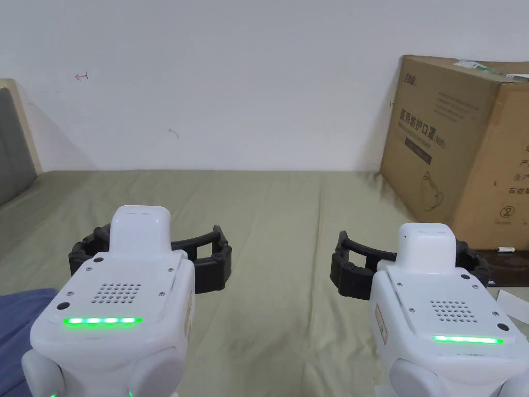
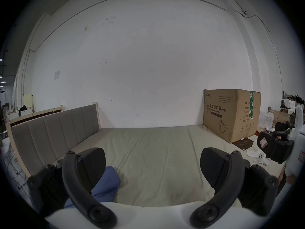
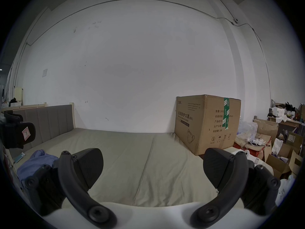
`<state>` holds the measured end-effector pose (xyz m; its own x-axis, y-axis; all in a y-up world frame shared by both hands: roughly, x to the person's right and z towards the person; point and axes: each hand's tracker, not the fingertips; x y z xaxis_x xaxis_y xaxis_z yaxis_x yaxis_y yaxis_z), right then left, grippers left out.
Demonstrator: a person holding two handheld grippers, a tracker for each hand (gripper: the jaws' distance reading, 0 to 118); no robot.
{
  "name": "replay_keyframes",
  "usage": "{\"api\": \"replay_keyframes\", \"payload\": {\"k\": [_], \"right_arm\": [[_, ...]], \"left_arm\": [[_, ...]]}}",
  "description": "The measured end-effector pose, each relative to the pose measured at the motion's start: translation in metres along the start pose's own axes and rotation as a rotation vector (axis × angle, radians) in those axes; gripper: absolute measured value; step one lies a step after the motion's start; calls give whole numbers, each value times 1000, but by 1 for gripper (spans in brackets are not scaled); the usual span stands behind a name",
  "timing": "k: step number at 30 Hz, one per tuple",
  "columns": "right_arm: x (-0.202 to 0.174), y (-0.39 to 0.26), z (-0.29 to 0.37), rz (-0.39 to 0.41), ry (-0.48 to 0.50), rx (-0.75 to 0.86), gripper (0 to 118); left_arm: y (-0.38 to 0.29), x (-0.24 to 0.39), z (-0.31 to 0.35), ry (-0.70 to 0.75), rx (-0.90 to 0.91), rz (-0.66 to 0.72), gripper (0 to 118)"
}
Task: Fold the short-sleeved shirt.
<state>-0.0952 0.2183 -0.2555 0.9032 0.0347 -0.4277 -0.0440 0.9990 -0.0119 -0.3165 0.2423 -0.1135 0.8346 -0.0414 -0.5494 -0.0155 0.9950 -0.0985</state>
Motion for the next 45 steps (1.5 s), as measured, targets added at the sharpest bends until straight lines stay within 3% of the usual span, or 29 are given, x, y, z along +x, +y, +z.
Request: {"api": "replay_keyframes", "payload": {"k": [34, 45], "right_arm": [[-1, -6, -4, -11, 21, -19, 118], [-3, -6, -2, 15, 27, -4, 118]], "left_arm": [[-5, -2, -6, -25, -30, 47, 115], [-5, 3, -9, -15, -32, -2, 113]]}}
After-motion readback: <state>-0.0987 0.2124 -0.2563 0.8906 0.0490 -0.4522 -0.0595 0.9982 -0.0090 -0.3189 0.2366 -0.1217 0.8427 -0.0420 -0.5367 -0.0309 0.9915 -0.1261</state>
